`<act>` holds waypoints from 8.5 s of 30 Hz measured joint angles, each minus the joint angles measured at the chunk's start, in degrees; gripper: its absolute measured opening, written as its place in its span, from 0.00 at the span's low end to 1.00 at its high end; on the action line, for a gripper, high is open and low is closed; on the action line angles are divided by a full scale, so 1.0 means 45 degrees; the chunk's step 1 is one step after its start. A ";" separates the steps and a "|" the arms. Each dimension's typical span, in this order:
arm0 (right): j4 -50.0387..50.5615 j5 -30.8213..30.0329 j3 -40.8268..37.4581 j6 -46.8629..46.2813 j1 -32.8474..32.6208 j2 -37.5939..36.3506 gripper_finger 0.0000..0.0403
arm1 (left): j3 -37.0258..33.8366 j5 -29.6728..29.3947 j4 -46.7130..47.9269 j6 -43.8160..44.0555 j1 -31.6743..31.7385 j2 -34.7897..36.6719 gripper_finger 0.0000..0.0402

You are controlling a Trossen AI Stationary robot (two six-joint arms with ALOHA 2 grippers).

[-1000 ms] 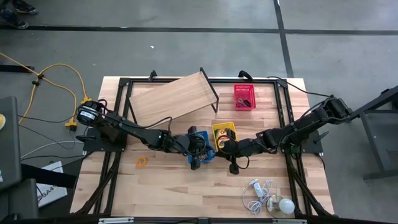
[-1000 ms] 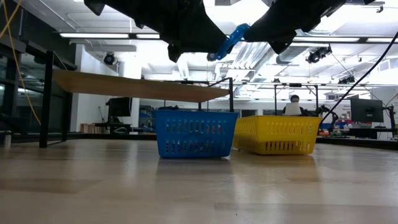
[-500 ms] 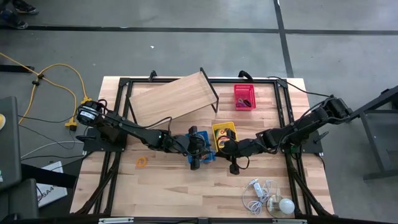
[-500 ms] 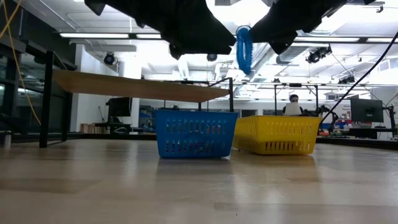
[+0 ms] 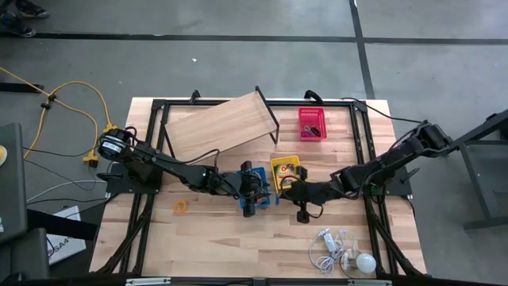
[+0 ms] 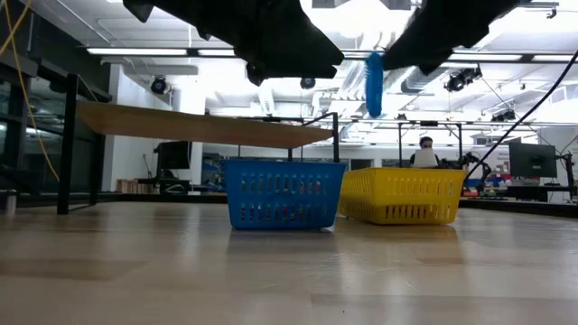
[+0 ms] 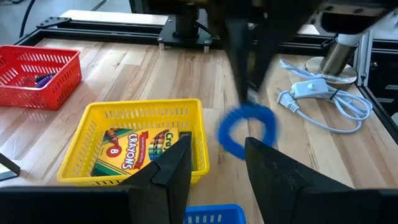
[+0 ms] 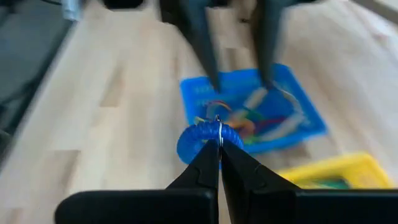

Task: Pick & Place Office Desk Supplies
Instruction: Put the blue spring keychain into the red bin, then put the yellow spring keychain into the red bin

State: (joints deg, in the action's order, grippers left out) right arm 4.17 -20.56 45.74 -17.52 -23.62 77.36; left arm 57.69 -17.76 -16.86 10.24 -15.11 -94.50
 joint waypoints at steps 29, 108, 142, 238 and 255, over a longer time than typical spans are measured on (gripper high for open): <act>0.3711 -0.3257 0.0005 -0.1487 0.8137 -0.2243 0.00 | 0.0000 -0.0010 -0.0074 0.0000 -0.0102 0.0000 0.36; 0.5240 0.5592 0.0005 -0.1375 0.8194 -0.2905 0.27 | 0.0010 -0.0014 0.1134 0.0603 -0.0923 0.0203 0.36; -0.1387 0.2552 0.0010 -0.1482 -0.2087 -0.0110 0.27 | 0.0010 -0.0068 0.1290 0.2404 -0.3789 0.0272 0.36; -0.1361 0.2702 0.0010 -0.1477 -0.2088 -0.0115 0.27 | -0.5348 0.0137 1.2429 1.3338 -0.9130 0.4091 0.36; -0.1363 0.2700 0.0010 -0.1475 -0.2088 -0.0115 0.27 | -0.5333 0.0325 1.2376 1.3600 -0.9117 0.4070 0.16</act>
State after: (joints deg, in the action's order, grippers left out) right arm -1.96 -8.41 45.78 -24.15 -33.01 76.84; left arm 33.69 -16.29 38.83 71.44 -56.14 -76.18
